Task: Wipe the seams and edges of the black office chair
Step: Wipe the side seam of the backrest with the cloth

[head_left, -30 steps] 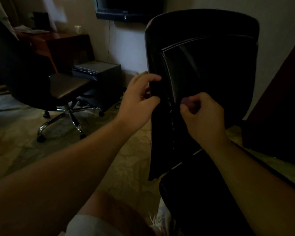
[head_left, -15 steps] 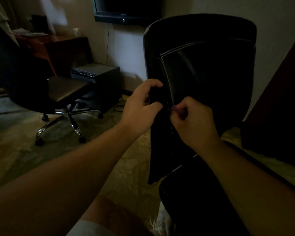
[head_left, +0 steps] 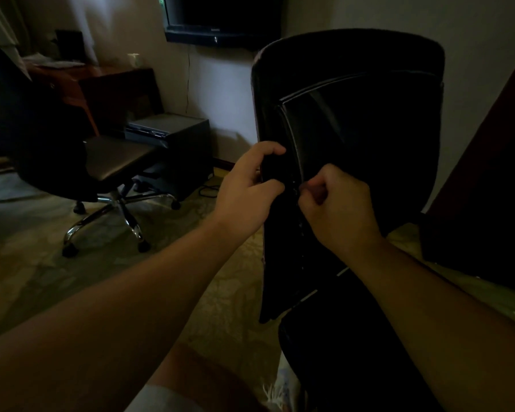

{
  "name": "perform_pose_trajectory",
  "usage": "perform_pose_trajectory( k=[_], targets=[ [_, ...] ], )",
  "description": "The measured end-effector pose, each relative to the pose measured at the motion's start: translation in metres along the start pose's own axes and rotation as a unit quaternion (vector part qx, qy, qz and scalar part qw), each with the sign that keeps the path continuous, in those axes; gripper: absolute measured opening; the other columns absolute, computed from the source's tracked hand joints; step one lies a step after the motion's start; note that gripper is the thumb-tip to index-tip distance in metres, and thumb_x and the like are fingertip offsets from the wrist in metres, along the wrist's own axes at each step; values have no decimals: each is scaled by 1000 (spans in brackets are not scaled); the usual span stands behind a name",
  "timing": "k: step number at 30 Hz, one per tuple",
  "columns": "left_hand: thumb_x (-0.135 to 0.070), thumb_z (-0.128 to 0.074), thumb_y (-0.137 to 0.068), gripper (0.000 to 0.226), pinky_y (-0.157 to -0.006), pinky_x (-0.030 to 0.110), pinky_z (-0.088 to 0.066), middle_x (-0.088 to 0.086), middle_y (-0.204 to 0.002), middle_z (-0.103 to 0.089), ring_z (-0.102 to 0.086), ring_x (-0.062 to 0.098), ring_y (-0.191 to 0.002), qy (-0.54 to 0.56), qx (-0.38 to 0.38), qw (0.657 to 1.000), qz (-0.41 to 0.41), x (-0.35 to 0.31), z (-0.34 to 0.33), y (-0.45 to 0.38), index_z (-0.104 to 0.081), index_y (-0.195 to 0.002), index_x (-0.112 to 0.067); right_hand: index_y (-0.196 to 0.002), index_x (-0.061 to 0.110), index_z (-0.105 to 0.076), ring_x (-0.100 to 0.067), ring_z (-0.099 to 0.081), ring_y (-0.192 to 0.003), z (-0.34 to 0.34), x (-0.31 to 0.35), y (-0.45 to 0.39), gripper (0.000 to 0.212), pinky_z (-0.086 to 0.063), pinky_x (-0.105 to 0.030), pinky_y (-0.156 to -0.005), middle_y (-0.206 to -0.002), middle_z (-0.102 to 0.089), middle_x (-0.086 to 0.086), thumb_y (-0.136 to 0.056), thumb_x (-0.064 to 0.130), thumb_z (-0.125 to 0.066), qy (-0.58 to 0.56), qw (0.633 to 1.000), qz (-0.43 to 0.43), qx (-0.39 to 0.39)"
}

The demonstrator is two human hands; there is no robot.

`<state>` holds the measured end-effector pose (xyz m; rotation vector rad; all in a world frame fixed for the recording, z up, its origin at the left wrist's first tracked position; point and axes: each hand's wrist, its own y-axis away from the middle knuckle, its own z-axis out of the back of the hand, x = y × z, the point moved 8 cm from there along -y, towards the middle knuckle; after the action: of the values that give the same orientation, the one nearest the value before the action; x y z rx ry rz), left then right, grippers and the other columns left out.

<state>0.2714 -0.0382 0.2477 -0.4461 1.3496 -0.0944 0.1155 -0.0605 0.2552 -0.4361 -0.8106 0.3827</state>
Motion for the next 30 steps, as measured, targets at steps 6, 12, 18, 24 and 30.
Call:
perform_pose_trajectory(
  k=[6,12,18,24,30],
  targets=[
    [-11,-59,-74,46,-71,36,-59,3,-108,-67,-69,23,-89,17,0,1000,1,-1,0,1,-62,-111,-38,-84,23,-55,-11,-61,-78,2,8,0,13,-51,-28,-69,-83,-62,6,-88,20,-66,18,999,35,-5],
    [-13,-60,-74,45,-67,33,-55,2,-104,-66,-68,22,-86,19,-19,1000,2,0,-2,3,-62,-111,-38,-94,14,-59,-15,-59,-84,0,8,1,9,-51,-31,-75,-91,-62,-1,-90,20,-64,52,997,65,7],
    [-15,-60,-73,45,-73,41,-59,-4,-102,-67,-68,22,-87,13,-26,1000,8,0,-2,4,-63,-110,-40,-91,13,-60,-16,-61,-82,5,7,-4,7,-53,-35,-73,-88,-63,-1,-89,19,-64,17,998,46,-30],
    [-2,-60,-84,45,-69,28,-56,-4,-105,-66,-69,14,-84,27,-16,999,10,-1,-2,5,-63,-114,-36,-87,18,-57,-16,-61,-78,9,12,-10,8,-53,-35,-70,-85,-63,0,-88,20,-65,12,998,45,-39],
    [-9,-61,-79,45,-71,38,-59,-2,-103,-68,-69,19,-84,21,-20,1000,6,-1,-2,6,-63,-113,-37,-88,19,-57,-12,-61,-78,14,11,-14,8,-54,-33,-71,-84,-62,4,-89,23,-64,6,999,26,-44]
  ],
)
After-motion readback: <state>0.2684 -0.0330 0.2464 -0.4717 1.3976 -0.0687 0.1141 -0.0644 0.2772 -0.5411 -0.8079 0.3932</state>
